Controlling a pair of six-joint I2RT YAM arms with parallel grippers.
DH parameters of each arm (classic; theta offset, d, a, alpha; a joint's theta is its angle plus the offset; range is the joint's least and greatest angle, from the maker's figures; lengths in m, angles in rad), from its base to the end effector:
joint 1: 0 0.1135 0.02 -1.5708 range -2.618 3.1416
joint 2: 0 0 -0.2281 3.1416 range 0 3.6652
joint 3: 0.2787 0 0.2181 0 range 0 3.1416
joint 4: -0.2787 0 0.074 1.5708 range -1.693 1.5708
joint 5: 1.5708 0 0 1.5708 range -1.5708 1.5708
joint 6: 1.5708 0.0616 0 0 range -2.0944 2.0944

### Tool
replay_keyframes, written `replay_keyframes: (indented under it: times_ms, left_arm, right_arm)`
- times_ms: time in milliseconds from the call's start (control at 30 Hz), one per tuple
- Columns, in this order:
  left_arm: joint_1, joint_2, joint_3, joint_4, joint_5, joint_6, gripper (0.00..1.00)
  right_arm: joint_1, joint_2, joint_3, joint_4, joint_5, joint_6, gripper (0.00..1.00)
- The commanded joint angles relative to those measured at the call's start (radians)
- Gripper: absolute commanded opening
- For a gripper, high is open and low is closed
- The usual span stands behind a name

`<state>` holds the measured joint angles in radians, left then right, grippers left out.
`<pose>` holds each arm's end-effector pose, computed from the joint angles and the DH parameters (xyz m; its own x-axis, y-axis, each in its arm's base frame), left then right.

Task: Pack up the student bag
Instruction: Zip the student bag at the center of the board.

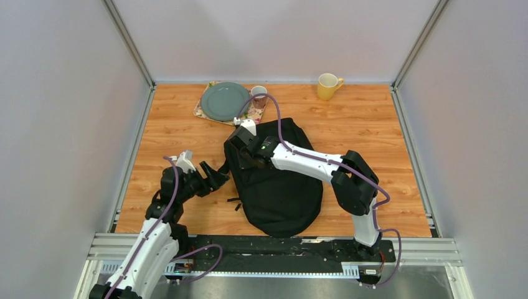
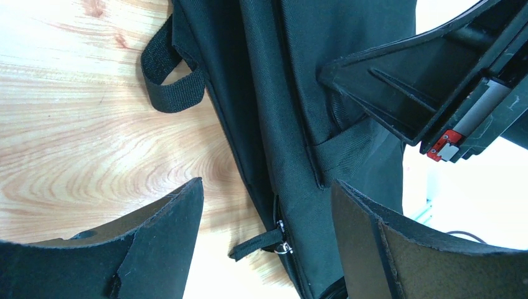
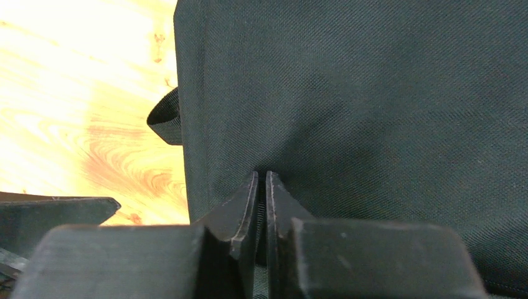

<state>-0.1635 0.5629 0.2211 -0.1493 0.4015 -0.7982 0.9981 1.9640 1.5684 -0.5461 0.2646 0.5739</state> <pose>0.1540 -0.0498 0.1598 -0.6756 -0.5566 -0.4835 0.0087 0.6497 -0.7601 0.2317 0.3296 0.1908 -0.7631 -0.2165 -0.6090 -0.3733 0.9168 0.1419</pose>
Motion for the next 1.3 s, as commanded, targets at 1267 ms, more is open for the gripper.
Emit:
replay_keyframes:
  times_ms: [1267]
  left_arm:
    - [-0.107,0.483,-0.048,0.688,0.132,-0.161,0.80]
  right_arm:
    - [0.005,-0.211,-0.133,0.098,-0.010,0.009,0.00]
